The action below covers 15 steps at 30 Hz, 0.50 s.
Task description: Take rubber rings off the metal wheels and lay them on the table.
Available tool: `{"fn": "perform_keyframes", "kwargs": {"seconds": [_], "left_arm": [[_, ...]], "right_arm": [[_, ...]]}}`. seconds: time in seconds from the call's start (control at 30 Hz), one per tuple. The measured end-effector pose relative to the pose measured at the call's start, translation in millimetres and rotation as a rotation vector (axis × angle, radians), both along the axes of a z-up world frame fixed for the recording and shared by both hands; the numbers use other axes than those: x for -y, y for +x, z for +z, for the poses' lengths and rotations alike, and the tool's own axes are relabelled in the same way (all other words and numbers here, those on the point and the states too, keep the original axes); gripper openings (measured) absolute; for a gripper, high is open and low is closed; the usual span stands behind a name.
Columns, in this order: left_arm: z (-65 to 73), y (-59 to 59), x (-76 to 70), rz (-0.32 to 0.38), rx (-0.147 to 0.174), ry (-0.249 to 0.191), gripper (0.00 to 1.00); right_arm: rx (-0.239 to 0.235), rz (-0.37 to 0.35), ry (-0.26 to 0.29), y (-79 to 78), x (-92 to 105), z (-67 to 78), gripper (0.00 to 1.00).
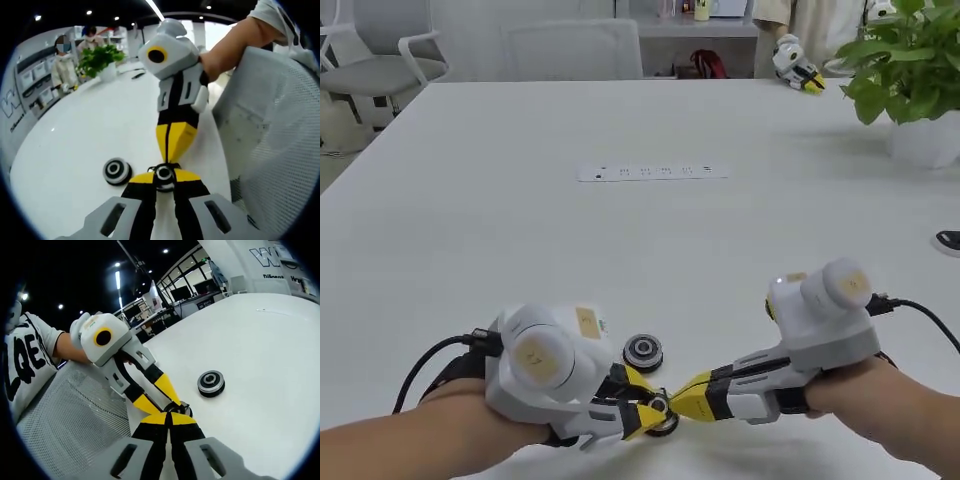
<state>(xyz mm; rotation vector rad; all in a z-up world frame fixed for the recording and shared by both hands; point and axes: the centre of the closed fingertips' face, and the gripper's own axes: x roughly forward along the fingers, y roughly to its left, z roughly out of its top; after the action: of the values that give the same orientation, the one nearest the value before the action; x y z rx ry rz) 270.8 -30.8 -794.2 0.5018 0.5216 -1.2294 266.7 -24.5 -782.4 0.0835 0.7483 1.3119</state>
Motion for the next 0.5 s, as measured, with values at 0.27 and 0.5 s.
{"fn": "perform_keyframes", "kwargs": {"seconds": [0.27, 0.5], "left_arm": [[0.1, 0.1, 0.3, 0.002, 0.000, -0.002, 0.12], [0.1, -0.2, 0.4, 0.004, -0.003, -0.006, 0.13]], "right_arm": [[0.002, -0.004, 0.029, 1.6, -1.4, 4.3, 0.00], [-0.011, -0.004, 0.047, 1.1, -0.4, 5.1, 0.00]]}}
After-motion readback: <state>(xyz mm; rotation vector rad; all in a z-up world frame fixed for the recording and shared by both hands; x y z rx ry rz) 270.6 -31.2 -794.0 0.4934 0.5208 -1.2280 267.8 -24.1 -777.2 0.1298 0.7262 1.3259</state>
